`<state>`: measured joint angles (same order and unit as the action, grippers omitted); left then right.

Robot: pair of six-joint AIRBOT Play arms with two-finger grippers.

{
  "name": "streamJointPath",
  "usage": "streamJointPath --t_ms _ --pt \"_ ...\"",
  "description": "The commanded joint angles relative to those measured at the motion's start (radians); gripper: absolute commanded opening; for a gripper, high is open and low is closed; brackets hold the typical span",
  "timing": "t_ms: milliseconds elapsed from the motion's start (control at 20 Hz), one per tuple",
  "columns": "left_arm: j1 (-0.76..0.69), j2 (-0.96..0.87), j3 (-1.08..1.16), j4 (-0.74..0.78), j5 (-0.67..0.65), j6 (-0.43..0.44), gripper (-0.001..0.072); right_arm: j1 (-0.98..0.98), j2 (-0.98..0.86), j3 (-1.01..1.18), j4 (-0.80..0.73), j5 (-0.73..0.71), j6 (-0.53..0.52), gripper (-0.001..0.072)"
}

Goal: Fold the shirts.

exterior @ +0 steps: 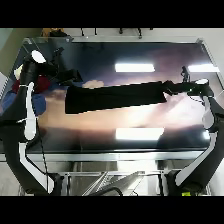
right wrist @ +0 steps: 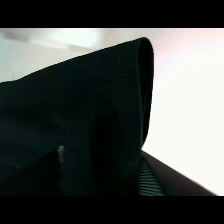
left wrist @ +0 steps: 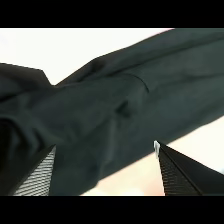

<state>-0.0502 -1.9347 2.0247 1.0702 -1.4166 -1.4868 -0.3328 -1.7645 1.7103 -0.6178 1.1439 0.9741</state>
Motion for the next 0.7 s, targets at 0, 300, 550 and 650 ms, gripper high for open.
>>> streamJointPath --t_ms 0,300,550,650 --pt "-0.048 -0.001 0.005 0.0 -0.007 -0.015 0.0609 0.036 -0.006 0.011 0.013 0.03 -0.009 0.0226" --pt "-0.191 -0.016 0.005 0.0 0.113 -0.014 0.0013 0.074 0.1 0.137 0.021 0.142 0.045 0.0025" --pt "-0.364 -0.156 0.006 -0.084 0.279 -0.042 0.0013 0.074 0.261 0.193 0.1 0.261 0.108 0.0024" --pt "-0.434 -0.227 0.006 -0.193 0.389 -0.042 0.0013 0.077 0.323 0.193 0.146 0.304 0.156 0.0025"
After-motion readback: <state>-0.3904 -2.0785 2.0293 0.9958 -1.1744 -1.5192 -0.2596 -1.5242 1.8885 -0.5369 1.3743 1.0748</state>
